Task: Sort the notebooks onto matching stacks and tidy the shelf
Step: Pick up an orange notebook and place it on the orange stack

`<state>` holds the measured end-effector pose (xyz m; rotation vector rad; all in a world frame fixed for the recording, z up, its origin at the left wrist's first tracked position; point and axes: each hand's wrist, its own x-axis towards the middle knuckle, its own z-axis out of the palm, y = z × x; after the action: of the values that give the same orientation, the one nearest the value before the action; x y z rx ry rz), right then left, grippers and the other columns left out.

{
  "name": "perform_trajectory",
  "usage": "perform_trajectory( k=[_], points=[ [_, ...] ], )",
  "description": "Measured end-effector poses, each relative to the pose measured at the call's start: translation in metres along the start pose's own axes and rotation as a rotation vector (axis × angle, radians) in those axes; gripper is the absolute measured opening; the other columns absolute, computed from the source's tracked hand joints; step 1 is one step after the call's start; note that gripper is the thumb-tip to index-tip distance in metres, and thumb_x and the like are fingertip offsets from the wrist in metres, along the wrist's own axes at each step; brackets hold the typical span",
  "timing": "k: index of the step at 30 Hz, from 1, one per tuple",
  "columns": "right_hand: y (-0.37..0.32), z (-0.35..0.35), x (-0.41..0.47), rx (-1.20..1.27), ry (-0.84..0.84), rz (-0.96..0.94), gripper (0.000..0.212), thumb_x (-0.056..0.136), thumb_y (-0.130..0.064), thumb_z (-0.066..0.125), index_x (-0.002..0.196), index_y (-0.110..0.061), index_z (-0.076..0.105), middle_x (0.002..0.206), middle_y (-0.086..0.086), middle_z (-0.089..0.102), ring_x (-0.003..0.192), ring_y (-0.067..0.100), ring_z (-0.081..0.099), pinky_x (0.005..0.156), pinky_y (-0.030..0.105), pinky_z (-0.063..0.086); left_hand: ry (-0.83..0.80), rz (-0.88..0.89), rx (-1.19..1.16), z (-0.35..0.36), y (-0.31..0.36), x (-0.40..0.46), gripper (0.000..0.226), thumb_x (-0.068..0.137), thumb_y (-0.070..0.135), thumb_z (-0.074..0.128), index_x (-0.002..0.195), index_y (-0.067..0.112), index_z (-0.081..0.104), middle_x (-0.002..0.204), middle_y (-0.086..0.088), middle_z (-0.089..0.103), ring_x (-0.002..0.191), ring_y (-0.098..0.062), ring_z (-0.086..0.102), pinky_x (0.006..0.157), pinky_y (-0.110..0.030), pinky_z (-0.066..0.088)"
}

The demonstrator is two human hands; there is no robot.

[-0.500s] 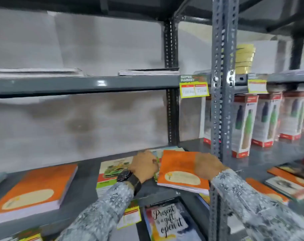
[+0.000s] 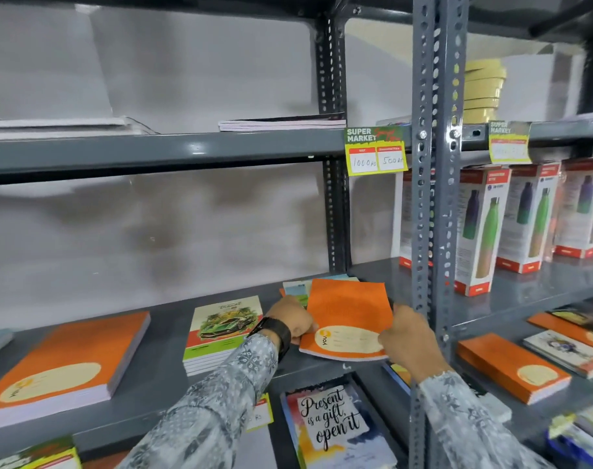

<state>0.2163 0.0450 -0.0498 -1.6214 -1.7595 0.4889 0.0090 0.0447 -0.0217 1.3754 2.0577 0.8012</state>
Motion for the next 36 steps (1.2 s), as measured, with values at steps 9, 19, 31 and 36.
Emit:
perform_trajectory(
  k=[9,19,31,36],
  points=[
    [-0.067,0.026,-0.036,0.692,0.093,-0.064,0.055,0.070,0.018,0.077,0.119,-0.006,0.068,0.078,-0.011,0.074,0.078,0.007,0.068,0.071,0.030,0.055,0.236,0.199,-0.381,-0.075,-0.061,-0.047,0.015,0.090,0.011,0.071,0.093,0.025,0.072,0.105,-0.001,0.079,0.095,-0.021,0.075,0.093,-0.043,0.060],
    [-0.266,0.180,-0.124,0.977,-0.257,-0.113,0.048,0.067,0.019,0.079,0.091,-0.022,0.074,0.076,-0.011,0.079,0.076,0.017,0.077,0.071,0.036,0.061,0.516,0.185,-0.563,-0.282,-0.252,-0.118,0.022,0.095,-0.003,0.064,0.107,0.012,0.074,0.112,-0.018,0.077,0.102,-0.037,0.075,0.091,-0.054,0.061],
    [-0.371,0.278,-0.180,0.748,-0.319,-0.174,0.041,0.067,0.009,0.083,0.087,-0.026,0.076,0.068,-0.024,0.076,0.064,-0.002,0.074,0.049,0.013,0.054,0.486,0.041,-0.616,-0.376,-0.373,-0.144,0.015,0.097,0.004,0.066,0.097,0.016,0.075,0.097,-0.009,0.081,0.081,-0.017,0.080,0.066,-0.028,0.065],
    [-0.345,0.261,-0.162,0.566,-0.238,-0.144,0.032,0.066,0.006,0.082,0.067,-0.025,0.075,0.069,-0.010,0.079,0.063,0.006,0.076,0.059,0.028,0.060,0.401,0.044,-0.532,-0.346,-0.357,-0.112,0.013,0.097,0.006,0.068,0.107,0.009,0.076,0.097,-0.010,0.081,0.080,-0.021,0.078,0.076,-0.033,0.065]
  ],
)
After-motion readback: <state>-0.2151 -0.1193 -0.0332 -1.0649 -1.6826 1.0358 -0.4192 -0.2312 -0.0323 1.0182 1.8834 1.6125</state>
